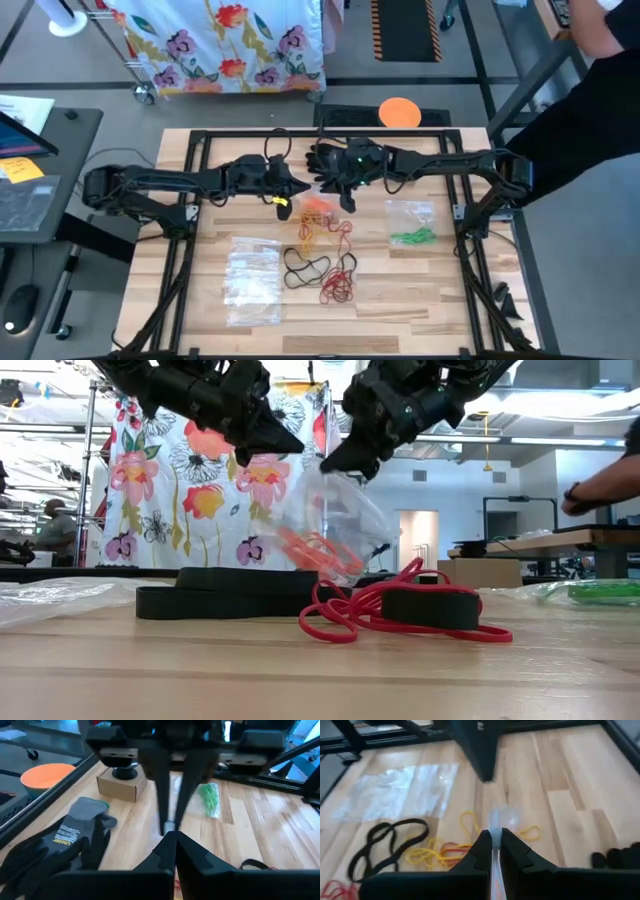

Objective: Sort rubber bands
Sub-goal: Close the transparent zip bag containing the orange rubber bands

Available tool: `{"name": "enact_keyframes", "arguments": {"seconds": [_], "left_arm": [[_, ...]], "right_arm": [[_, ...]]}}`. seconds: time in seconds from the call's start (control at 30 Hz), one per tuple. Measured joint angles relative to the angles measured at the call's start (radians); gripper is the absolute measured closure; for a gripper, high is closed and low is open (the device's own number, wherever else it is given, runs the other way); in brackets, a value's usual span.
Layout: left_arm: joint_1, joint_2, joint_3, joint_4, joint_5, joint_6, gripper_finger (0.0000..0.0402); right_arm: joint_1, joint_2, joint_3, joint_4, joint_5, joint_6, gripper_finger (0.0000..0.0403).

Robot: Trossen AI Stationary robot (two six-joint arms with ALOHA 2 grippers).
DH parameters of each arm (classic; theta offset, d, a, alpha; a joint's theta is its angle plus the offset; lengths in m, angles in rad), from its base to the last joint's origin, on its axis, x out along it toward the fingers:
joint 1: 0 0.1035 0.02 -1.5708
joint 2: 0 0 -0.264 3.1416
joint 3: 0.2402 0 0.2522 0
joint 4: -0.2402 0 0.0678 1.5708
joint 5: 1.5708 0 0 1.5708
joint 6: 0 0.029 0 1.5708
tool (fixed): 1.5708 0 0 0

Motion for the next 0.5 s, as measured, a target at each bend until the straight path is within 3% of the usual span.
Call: {"name": "enact_keyframes", "arguments": {"seconds": [0.27, 0.5], "left_arm": [[-0.011, -0.033, 0.000, -0.007, 0.010, 0.000, 0.0401], [-0.011, 0.051, -0.001, 0.103, 0.010, -0.013, 0.0384]], "right_arm": [[0.000, -0.001, 0.001, 0.000, 0.040, -0.003, 0.0386], [0.010, -0.001, 0.002, 0.004, 0.040, 0.000, 0.0385]]}}
